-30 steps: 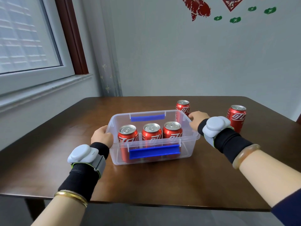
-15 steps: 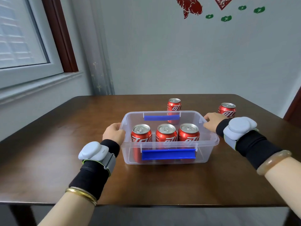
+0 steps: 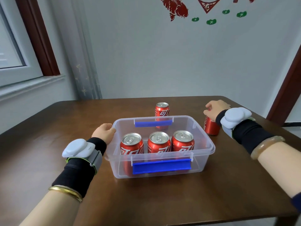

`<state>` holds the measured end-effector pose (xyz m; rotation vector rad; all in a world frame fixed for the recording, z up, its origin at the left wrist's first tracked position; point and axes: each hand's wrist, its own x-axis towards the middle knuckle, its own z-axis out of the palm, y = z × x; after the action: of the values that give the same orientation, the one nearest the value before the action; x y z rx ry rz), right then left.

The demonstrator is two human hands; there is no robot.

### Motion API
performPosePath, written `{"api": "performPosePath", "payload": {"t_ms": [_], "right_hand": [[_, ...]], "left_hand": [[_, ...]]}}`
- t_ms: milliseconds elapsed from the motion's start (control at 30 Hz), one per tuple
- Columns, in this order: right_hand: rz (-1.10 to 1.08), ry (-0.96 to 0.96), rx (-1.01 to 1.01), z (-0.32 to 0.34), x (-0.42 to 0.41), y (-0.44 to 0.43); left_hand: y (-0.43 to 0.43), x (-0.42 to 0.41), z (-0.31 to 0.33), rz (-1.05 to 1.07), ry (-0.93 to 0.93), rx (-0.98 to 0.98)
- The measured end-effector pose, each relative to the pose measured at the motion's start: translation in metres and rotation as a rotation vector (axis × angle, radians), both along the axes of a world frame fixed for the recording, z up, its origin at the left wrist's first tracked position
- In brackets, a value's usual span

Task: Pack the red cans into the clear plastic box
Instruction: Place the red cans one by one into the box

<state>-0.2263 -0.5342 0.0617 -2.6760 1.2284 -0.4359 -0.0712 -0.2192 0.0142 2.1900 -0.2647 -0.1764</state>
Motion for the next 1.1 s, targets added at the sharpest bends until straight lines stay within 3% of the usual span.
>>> {"api": "performPosePath", "payload": {"t_ms": [200,600,733,833,1100], "right_hand": [[-0.147,0.115,-0.036,-0.007,0.020,-0.028],[-0.072,0.083,0.141,-0.015,0.029,-0.055],[-0.064,0.151,0.009,-0.015,0.027,-0.053],[-0.039,0.104,0.004,-0.010,0.025,-0.049],[0.113,-0.313,-0.115,0.047,0.021,-0.006]], "left_hand": [[-0.009,0.018,-0.004,-0.056,-0.017,-0.002],[-0.028,0.021,-0.008,-0.074,-0.014,-0.081],[-0.037,0.018,-0.009,-0.095,-0.027,-0.095],[-0.039,0.015,-0.008,-0.111,-0.033,-0.083],[-0.037,0.012,-0.006,-0.096,-0.012,-0.076]]}}
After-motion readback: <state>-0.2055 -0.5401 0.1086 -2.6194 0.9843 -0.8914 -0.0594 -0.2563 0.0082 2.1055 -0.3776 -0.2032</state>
